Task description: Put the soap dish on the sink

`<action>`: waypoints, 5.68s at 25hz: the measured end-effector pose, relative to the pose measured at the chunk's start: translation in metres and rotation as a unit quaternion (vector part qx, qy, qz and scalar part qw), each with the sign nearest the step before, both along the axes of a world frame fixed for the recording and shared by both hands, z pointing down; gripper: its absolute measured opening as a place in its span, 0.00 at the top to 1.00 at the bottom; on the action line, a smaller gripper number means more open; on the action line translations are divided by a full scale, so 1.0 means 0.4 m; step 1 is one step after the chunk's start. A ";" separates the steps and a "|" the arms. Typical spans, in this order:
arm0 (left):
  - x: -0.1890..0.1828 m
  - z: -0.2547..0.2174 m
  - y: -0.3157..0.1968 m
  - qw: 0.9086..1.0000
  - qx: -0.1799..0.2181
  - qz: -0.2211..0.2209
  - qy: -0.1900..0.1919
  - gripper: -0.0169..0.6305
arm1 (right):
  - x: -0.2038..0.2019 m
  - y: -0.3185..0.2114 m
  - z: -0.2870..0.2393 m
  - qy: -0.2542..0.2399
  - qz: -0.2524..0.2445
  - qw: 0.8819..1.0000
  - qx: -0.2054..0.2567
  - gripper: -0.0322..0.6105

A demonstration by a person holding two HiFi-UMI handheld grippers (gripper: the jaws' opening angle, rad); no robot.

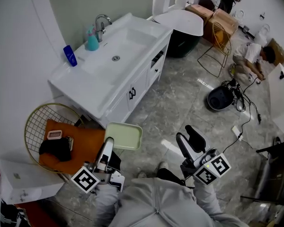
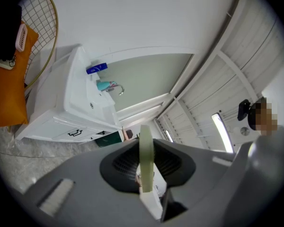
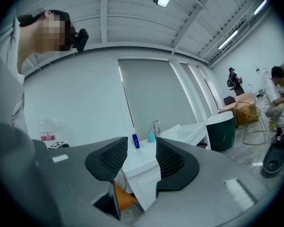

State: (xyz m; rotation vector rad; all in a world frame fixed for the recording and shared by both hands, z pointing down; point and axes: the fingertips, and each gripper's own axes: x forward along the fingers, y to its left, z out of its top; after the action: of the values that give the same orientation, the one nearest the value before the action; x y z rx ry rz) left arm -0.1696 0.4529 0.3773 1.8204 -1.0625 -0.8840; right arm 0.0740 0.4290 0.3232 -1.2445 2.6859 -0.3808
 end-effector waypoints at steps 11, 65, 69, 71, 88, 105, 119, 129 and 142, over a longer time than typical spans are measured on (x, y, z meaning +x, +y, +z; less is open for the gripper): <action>0.037 0.013 -0.147 1.000 -0.003 0.012 -0.009 0.77 | 0.052 -0.130 0.027 -0.011 0.024 1.000 -0.002 0.66; 0.052 0.047 -1.545 1.000 -0.017 -0.001 -0.002 0.77 | 0.002 -1.531 0.010 0.011 -0.022 0.999 -0.020 0.66; 0.025 0.061 -1.617 1.000 -0.017 -0.002 -0.007 0.77 | -0.019 -1.591 0.011 0.022 -0.023 0.999 -0.018 0.66; 0.017 0.081 -1.654 1.000 -0.024 -0.006 -0.003 0.77 | -0.018 -1.618 0.018 0.024 -0.019 0.999 -0.022 0.66; 0.077 0.325 -2.089 0.995 -0.100 -0.015 -0.013 0.77 | 0.010 -1.951 0.071 0.042 -0.049 0.997 -0.043 0.66; 0.082 0.482 -2.308 0.982 -0.159 -0.103 0.002 0.77 | 0.135 -2.086 0.123 0.037 -0.025 0.997 -0.068 0.66; 0.129 0.486 -2.341 0.973 -0.149 -0.078 -0.159 0.66 | 0.147 -2.115 0.154 0.029 -0.038 0.996 -0.082 0.66; 0.254 0.508 -2.354 0.935 -0.161 0.038 -0.312 0.42 | 0.160 -2.119 0.164 0.027 -0.031 0.995 -0.088 0.66; 0.326 0.556 -2.338 0.887 -0.185 0.136 -0.400 0.38 | 0.169 -2.115 0.176 0.023 -0.018 0.995 -0.092 0.66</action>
State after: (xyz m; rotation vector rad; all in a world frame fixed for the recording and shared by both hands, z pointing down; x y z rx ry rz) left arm -0.0390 -0.4824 0.5998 1.9512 -1.2961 0.2862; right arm 0.1417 -0.4169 0.3935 -1.2684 2.7680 -0.6247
